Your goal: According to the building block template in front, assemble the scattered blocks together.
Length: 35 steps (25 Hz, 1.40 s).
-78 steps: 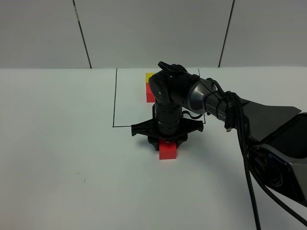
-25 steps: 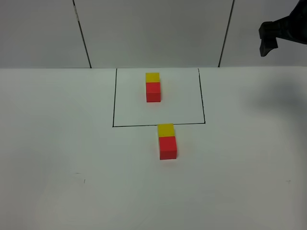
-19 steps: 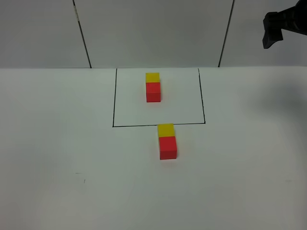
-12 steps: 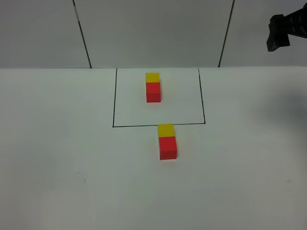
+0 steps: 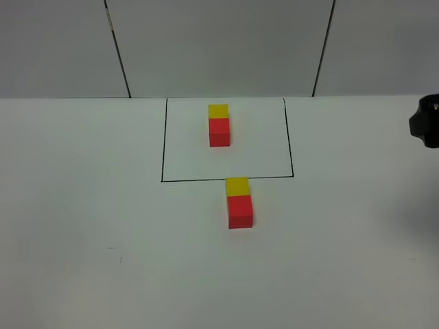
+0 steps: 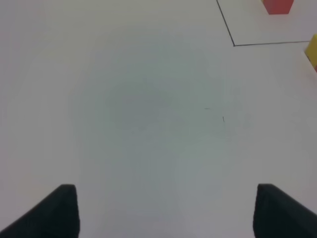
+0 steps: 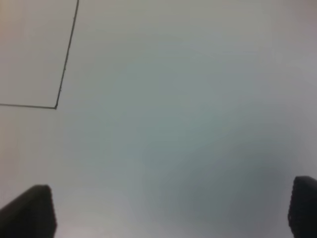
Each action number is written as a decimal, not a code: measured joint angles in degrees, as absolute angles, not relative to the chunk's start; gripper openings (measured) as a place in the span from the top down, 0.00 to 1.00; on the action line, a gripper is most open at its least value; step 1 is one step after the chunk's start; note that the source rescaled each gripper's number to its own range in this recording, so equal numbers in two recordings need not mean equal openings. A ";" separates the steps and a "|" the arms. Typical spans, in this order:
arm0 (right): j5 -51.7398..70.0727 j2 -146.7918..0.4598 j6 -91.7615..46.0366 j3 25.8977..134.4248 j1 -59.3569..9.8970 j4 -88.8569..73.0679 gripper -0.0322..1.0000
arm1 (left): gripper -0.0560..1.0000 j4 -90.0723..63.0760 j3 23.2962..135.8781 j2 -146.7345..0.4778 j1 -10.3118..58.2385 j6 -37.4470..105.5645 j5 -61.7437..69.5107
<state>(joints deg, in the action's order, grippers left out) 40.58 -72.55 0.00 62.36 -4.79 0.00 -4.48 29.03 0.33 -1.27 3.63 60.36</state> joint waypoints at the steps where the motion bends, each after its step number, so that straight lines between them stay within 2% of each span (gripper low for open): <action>1: 39.38 -70.20 0.00 59.80 -4.79 0.00 0.08 | 0.31 -4.48 29.03 0.33 -1.27 3.63 60.36; 15: 40.00 -38.09 0.00 35.45 -4.79 0.30 0.08 | 0.31 -4.48 29.03 0.33 -1.27 3.63 60.36; 30: 58.22 -4.98 3.91 29.97 -4.79 0.47 0.08 | 0.31 -4.48 29.03 0.33 -1.27 3.63 60.36; 35: 60.76 -0.64 4.09 29.86 -4.79 0.47 0.08 | 0.31 -4.48 29.03 0.33 -1.27 3.63 60.36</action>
<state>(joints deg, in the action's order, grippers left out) 60.76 -0.64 4.09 29.86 -4.79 0.47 -4.48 29.03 0.33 -1.27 3.63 60.36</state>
